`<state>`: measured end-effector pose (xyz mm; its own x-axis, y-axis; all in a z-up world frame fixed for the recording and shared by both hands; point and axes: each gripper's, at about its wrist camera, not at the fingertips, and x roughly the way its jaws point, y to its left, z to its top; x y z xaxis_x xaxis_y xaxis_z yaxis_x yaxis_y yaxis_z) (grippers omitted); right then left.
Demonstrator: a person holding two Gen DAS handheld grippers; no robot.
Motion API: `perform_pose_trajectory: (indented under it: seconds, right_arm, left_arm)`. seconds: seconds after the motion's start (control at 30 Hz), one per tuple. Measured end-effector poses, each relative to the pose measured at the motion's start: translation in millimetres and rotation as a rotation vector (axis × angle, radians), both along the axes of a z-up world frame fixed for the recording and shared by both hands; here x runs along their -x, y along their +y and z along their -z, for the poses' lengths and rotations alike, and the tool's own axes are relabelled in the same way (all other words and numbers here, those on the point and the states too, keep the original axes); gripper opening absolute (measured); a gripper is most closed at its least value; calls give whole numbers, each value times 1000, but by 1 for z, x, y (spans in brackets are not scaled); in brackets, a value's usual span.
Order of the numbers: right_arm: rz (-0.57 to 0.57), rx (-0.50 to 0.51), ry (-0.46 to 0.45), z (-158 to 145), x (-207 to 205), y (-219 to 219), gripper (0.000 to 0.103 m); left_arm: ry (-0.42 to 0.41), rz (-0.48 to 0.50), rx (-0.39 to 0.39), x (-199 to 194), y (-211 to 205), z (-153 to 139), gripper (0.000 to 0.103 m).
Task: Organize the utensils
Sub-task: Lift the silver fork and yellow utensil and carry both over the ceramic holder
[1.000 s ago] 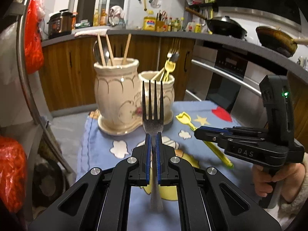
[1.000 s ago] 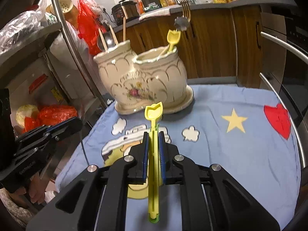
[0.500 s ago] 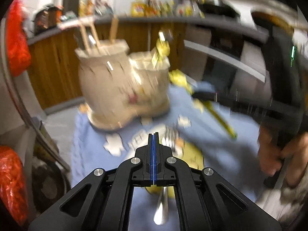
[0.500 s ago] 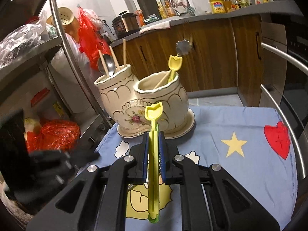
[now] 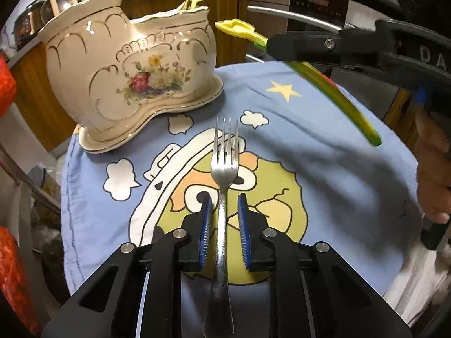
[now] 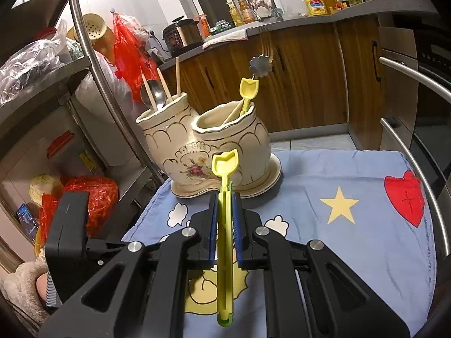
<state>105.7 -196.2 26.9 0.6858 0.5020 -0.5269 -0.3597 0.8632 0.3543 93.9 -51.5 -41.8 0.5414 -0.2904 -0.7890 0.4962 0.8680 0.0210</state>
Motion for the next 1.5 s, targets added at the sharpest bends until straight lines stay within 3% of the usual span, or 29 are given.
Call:
perform_pose_trajectory:
  seconds: [0.2, 0.53, 0.73, 0.9, 1.13, 1.4, 1.5]
  right_arm:
    - [17, -9, -17, -3, 4, -5, 10]
    - [9, -56, -108, -42, -1, -4, 10]
    - [8, -124, -198, -71, -30, 0, 10]
    - [12, -206, -239, -76, -70, 11, 10]
    - [45, -246, -258, -63, -108, 22, 10]
    - [56, -208, -272, -43, -126, 33, 10]
    - [53, -180, -292, -39, -121, 36, 10]
  left_arm:
    - [-40, 0, 24, 9, 6, -9, 5]
    - [-284, -7, 202, 39, 36, -96, 5]
    - [-418, -70, 301, 7, 57, -148, 5]
    - [-521, -138, 390, -36, 71, -181, 5]
    - [-545, -188, 494, -96, 85, -168, 5]
    - [-611, -210, 478, -110, 80, -150, 5]
    - [-648, -210, 436, -106, 74, -142, 5]
